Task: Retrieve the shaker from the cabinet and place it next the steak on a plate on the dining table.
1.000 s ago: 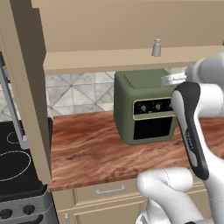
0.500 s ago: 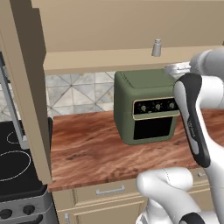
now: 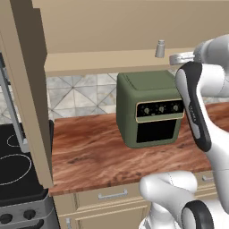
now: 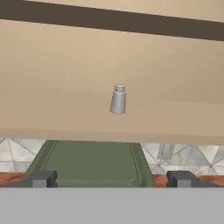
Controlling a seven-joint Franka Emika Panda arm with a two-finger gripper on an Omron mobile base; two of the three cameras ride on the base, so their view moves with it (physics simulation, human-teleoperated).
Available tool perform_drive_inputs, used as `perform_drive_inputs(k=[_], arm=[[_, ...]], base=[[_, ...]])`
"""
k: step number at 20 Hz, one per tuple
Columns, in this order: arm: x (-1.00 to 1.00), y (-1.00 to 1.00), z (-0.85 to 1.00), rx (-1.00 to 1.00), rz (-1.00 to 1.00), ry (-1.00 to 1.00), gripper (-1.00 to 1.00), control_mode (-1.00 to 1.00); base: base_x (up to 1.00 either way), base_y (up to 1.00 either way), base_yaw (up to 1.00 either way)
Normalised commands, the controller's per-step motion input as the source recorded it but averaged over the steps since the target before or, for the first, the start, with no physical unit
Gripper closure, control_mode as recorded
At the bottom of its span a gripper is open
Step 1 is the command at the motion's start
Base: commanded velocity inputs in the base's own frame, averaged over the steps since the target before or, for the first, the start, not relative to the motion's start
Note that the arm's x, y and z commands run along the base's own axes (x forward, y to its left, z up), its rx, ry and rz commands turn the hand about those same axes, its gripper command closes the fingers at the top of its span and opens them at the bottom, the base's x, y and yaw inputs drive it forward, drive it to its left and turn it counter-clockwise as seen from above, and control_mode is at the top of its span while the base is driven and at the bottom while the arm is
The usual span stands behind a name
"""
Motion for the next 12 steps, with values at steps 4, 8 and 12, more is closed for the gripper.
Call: perform_drive_inputs(k=[4, 8, 12], arm=[[0.32, 0.00, 0.09, 0.00, 0.01, -0.13, -1.00, -1.00], [0.36, -0.05, 0.00, 0.01, 0.04, -0.09, -1.00, -1.00], [0.31, -0.19, 0.00, 0.00, 0.00, -0.03, -1.00, -1.00]], base=[[0.00, 0.00, 0.00], [0.00, 0.00, 0.00], [0.00, 0.00, 0.00]])
